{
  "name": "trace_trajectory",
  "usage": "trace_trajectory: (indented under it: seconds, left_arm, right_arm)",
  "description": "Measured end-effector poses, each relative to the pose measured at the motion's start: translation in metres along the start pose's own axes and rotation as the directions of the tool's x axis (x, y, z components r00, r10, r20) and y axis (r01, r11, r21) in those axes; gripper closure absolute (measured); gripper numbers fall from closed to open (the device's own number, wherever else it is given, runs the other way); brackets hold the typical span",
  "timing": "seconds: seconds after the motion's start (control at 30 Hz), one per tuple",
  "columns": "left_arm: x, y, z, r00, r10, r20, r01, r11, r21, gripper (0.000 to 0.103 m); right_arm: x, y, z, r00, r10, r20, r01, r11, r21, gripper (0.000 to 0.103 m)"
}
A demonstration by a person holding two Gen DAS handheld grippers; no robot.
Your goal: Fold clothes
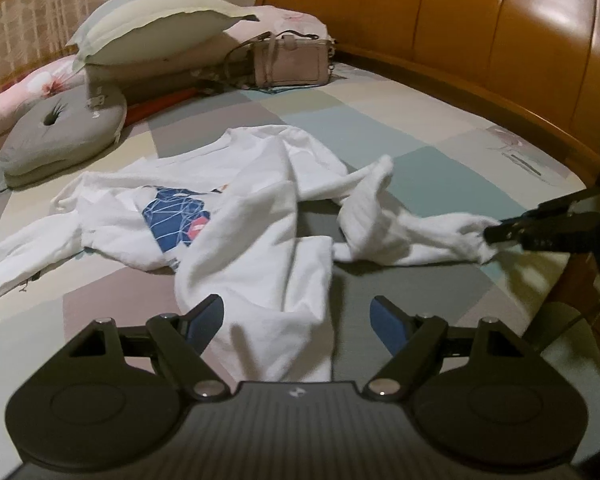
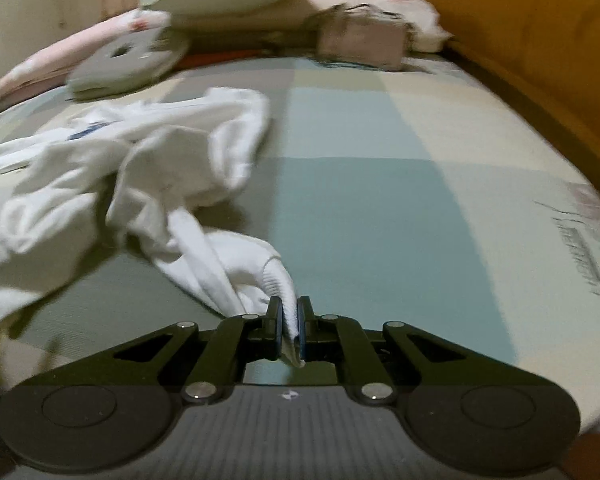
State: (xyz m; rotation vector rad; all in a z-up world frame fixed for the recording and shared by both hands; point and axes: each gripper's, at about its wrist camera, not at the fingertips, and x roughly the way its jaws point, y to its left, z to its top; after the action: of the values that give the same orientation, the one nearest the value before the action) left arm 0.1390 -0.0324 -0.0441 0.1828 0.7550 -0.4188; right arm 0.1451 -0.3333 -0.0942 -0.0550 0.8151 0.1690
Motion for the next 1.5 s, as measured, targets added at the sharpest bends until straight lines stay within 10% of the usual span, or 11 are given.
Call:
trace_trajectory:
  seconds: [0.63, 1.1, 1.2, 1.3, 1.5]
  left_arm:
    - [-0.008, -0.013, 0.005, 1.0, 0.01, 0.002, -0.01, 0.999, 0.035, 0.021]
    - [0.003, -0.011, 0.006, 0.999, 0.015, -0.035, -0.013, 0.999, 0.044, 0.021]
    - [0.004, -0.009, 0.006, 0.999, 0.02, -0.041, -0.018, 0.999, 0.041, 0.021]
    - [0.004, -0.008, 0.006, 0.999, 0.027, -0.039, -0.025, 0.999, 0.041, 0.021]
    - [0.006, -0.008, 0.005, 0.999, 0.022, -0.038, -0.021, 0.999, 0.037, 0.021]
  right_arm:
    - [-0.035, -0.115, -0.017, 0.924, -0.377, -0.063, 0.381, 0.894, 0.236, 0.089]
    - [0.023, -0.056, 0.044, 0.996, -0.054, 0.077, 0.054, 0.999, -0.003, 0.044]
    - [0.061, -0.042, 0.059, 0.998, -0.043, 0.04, 0.048, 0.991, -0.122, 0.048]
    - [0.077, -0.038, 0.068, 1.0, -0.015, 0.002, 0.015, 0.987, -0.162, 0.096]
    - [0.051, -0.022, 0.057, 0.996, 0.094, -0.007, -0.093, 0.977, -0.194, 0.098]
